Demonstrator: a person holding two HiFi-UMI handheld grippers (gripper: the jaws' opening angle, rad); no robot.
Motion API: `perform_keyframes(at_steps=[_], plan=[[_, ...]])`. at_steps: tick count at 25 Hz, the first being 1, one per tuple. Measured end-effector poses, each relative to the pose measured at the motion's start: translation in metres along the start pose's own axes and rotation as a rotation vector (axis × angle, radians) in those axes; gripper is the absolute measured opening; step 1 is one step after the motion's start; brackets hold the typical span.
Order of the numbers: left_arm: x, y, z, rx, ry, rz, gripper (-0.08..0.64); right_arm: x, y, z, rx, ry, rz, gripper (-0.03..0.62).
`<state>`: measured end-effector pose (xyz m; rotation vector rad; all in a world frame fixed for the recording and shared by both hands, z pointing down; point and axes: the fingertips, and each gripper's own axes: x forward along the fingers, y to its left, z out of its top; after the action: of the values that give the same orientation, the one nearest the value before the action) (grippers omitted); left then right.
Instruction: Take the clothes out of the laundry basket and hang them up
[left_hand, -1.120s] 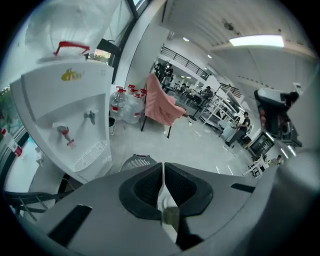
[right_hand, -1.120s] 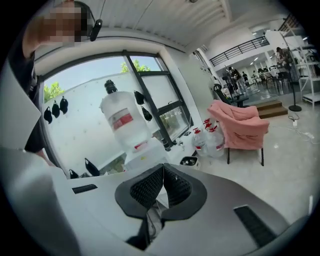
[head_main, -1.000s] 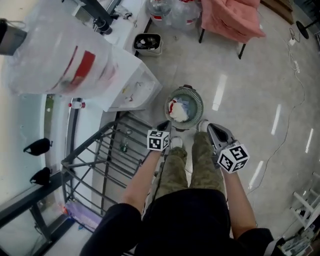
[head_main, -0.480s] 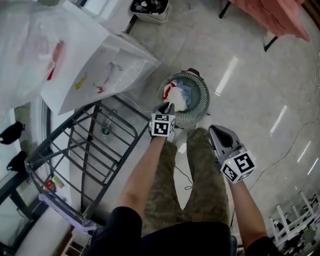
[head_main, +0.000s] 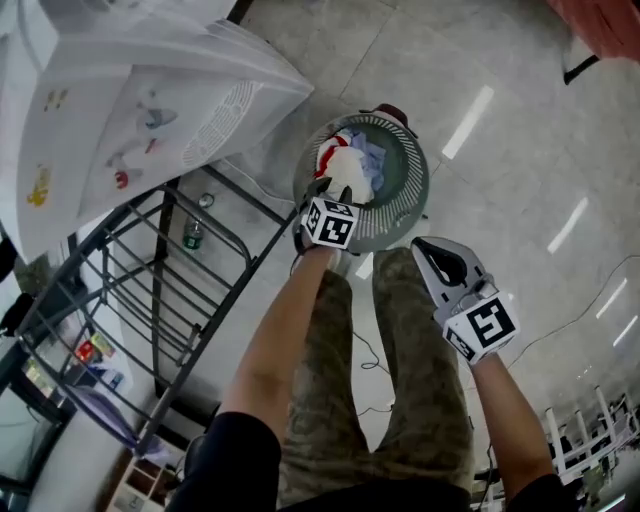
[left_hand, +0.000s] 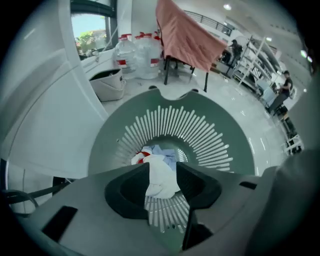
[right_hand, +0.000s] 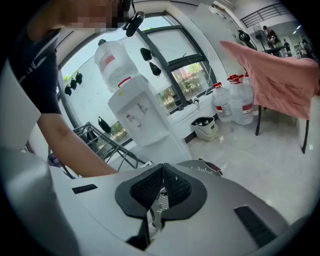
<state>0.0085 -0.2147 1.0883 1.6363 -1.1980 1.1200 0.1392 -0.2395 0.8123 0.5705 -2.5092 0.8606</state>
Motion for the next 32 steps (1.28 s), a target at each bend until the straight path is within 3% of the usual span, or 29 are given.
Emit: perform_keyframes(at_steps=[3,7,9,17,22,25,27,29,32], plan=[[0.027,0.002,-0.01,0.019,0.059,0.025,0.169,0.009,-0.024,-0.013,-0.008,0.002,-0.011,0.0],[0.05,0.029,-0.023,-0.131,0.103,0.14,0.225,0.023,-0.044,-0.028,0.022,0.021,-0.005,0.0],[0.061,0.036,-0.026,-0.161,0.116,0.17,0.227,0.032,-0.045,-0.035,0.019,0.03,0.021,0.0],[0.105,0.043,-0.041,-0.046,0.263,0.228,0.227,0.054,-0.04,-0.054,0.047,0.025,0.129,0.0],[0.126,0.05,-0.041,-0.017,0.267,0.226,0.229,0.057,-0.036,-0.065,0.094,0.054,0.149,0.0],[0.136,0.049,-0.042,-0.011,0.29,0.205,0.227,0.055,-0.041,-0.066,0.065,0.062,0.17,0.0],[0.139,0.052,-0.048,0.009,0.329,0.207,0.168,0.055,-0.045,-0.067,0.061,0.073,0.162,0.0],[0.139,0.055,-0.052,0.048,0.363,0.212,0.011,0.057,-0.048,-0.069,0.051,0.089,0.144,0.0],[0.135,0.056,-0.05,0.029,0.365,0.189,0.006,0.058,-0.037,-0.067,0.038,0.08,0.156,0.0]])
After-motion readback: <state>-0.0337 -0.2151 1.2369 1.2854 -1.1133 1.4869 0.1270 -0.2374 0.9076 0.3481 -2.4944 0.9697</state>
